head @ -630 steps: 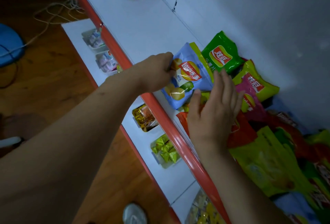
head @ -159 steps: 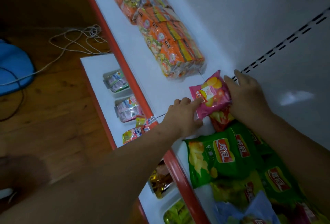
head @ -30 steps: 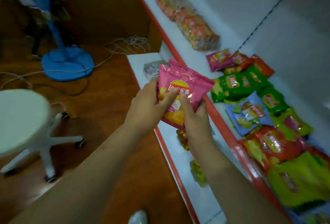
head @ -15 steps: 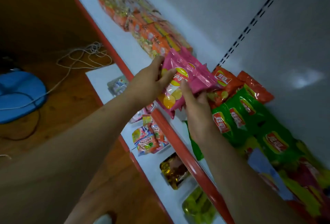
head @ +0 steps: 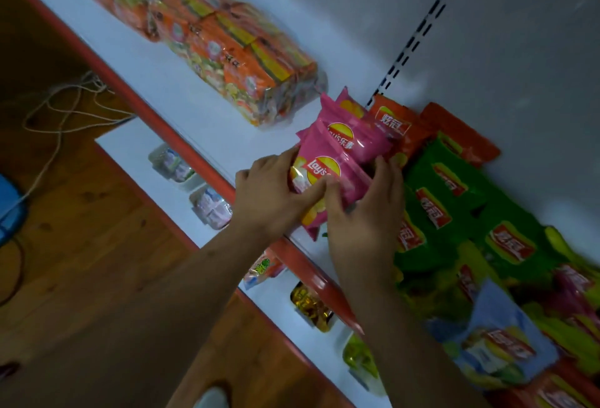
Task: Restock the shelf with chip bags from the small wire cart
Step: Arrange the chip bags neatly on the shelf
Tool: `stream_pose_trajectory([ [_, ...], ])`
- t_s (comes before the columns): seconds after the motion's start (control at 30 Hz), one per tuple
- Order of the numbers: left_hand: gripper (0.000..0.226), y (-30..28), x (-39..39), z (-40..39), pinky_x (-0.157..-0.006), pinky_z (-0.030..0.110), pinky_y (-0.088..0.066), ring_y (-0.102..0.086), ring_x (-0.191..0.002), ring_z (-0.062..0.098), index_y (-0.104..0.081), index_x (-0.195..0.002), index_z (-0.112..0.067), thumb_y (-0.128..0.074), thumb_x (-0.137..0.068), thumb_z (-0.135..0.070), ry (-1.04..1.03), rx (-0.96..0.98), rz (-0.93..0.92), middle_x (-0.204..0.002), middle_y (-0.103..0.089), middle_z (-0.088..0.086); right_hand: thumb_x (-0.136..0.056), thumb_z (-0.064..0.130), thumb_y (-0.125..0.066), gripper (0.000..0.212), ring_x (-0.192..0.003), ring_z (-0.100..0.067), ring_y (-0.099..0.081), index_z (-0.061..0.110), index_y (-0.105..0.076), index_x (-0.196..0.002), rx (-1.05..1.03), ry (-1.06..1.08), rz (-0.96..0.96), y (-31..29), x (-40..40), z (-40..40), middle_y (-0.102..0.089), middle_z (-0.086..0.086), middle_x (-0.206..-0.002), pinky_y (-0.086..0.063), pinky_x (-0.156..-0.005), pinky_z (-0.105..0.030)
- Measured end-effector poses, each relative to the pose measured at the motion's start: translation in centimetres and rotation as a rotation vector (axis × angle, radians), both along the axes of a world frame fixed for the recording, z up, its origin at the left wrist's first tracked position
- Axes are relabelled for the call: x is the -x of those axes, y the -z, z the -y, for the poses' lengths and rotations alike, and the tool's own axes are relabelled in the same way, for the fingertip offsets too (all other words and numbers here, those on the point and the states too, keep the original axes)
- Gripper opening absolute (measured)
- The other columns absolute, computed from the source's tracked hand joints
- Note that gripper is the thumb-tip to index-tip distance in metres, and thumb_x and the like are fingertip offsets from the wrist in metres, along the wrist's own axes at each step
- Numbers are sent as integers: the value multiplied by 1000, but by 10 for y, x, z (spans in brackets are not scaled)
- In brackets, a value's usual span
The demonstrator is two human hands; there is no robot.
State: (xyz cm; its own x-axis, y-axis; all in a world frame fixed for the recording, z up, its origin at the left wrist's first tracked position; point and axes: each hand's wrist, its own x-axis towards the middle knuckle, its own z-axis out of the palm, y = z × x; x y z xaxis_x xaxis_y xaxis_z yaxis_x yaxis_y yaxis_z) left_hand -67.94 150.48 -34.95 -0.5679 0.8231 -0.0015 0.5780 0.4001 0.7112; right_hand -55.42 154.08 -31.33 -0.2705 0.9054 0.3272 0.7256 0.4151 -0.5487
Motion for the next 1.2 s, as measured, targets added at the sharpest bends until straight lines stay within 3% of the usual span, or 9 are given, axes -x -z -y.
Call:
stream_pose_trajectory([
  [0.17,71,-9,14,-3,-110,44,-36,-45,-132,15,-42,-145,-29,-31,-90,-73,-100,-152,135,-145,-49,-5,-95,53,-37,61,-140,-24,-37,18,-39,-145,-37,-46,74,-30,4,-38,-34,-5,-154,-42,-108,-48],
  [0.3,74,-16,30,-26,-109,48,-41,-48,-131,15,-43,-141,-30,-23,-88,-78,-84,-232,319,-144,-50,-4,-102,29,-40,38,-122,-16,-51,13,-50,-135,49,-48,105,-51,15,-85,-51,-7,-136,-44,-87,-18],
  [0.43,70,-22,19,-36,-109,40,-41,-49,-127,6,-35,-146,-36,-34,-89,-75,28,-205,367,-148,-47,-9,-98,19,-49,34,-115,-23,-57,10,-55,-130,155,-83,331,-66,24,-131,-60,-10,-128,-39,-84,-26],
  [0.63,76,-17,11,-36,-98,40,-51,-59,-118,12,-32,-146,-34,-51,-83,-73,100,-106,212,-138,-54,-10,-86,41,-66,54,-118,-29,-56,12,-57,-131,174,-329,575,-64,49,-166,-60,-12,-131,-42,-97,-33],
  [0.77,69,-14,11,-24,-99,36,-50,-59,-116,11,-35,-145,-30,-57,-87,-61,72,-140,158,-138,-54,-9,-86,29,-67,52,-118,-35,-54,6,-57,-131,22,-601,598,-61,58,-169,-59,-17,-131,-39,-100,-36],
  [0.83,69,-13,12,-20,-99,36,-51,-59,-116,10,-35,-144,-31,-58,-87,-61,77,-144,171,-137,-54,-10,-88,27,-67,59,-131,-32,-46,8,-48,-141,41,-682,624,-60,66,-172,-50,-16,-143,-33,-108,-35],
  [0.9,69,-12,13,-16,-99,36,-51,-59,-117,10,-34,-144,-33,-58,-86,-62,82,-147,177,-137,-54,-11,-92,30,-64,70,-141,-28,-35,14,-31,-151,144,-692,722,-62,76,-173,-36,-12,-154,-26,-114,-32],
  [1.0,67,-12,14,-13,-99,36,-51,-59,-116,9,-35,-143,-34,-58,-86,-62,76,-162,209,-135,-55,-12,-92,35,-63,84,-135,-33,-41,16,-12,-155,259,-644,874,-64,89,-174,-38,-17,-151,-35,-105,-33],
  [1.2,72,-13,15,-10,-98,35,-51,-61,-111,9,-29,-147,-34,-58,-87,-62,82,-137,227,-137,-55,-12,-78,40,-77,92,-126,-30,-50,16,-27,-151,285,-610,810,-86,91,-174,-46,-15,-145,-42,-97,-32],
])
